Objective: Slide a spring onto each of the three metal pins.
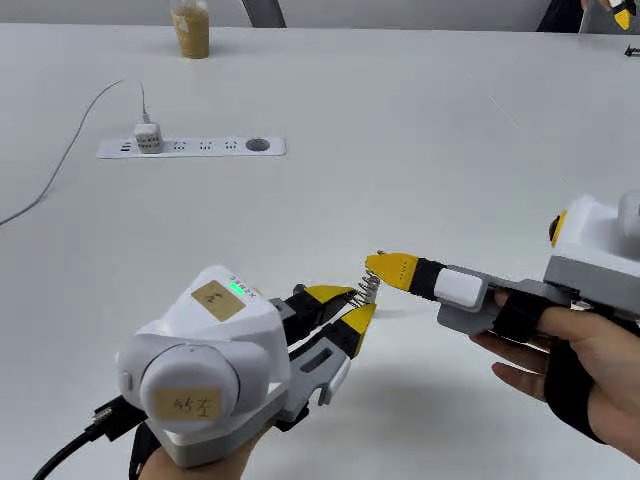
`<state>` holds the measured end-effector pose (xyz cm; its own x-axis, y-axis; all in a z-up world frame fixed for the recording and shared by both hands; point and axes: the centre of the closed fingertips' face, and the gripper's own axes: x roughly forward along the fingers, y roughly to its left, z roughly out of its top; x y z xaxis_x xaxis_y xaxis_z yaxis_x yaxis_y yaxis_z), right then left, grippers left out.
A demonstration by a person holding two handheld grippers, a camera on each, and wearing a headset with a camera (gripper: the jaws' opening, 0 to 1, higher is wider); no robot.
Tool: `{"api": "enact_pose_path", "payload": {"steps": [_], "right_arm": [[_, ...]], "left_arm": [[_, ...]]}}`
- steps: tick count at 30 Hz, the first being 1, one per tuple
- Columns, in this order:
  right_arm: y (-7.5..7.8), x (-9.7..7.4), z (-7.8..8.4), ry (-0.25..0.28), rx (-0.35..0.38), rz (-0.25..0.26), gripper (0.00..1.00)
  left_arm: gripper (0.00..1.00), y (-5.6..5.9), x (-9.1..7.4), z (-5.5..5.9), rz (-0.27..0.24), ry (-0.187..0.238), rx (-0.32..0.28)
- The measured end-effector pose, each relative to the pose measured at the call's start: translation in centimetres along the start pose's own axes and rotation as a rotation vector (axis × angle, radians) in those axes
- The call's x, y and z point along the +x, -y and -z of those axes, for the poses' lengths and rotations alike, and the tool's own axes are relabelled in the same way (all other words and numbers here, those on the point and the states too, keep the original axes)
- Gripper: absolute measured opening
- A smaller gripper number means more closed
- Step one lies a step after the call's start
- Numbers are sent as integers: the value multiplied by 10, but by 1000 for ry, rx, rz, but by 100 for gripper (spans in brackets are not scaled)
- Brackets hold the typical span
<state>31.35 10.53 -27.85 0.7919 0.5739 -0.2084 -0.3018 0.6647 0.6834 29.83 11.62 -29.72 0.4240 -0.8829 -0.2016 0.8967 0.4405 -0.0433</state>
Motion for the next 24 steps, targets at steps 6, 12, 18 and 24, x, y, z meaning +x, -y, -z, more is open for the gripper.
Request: {"api": "enact_pose_path", "payload": {"steps": [6, 12, 18, 24], "right_arm": [[-3, 1, 3, -10, -56, 1, 11], [-3, 1, -1, -2, -100, 13, 11], [3, -1, -11, 17, -172, 53, 11], [9, -1, -16, 21, -229, 76, 11]], "left_arm": [[13, -1, -1, 4, 0, -21, 0], [17, -3, -4, 7, -6, -42, 1], [21, -7, -8, 20, -22, -110, 46], [27, -7, -17, 28, -31, -151, 45]]}}
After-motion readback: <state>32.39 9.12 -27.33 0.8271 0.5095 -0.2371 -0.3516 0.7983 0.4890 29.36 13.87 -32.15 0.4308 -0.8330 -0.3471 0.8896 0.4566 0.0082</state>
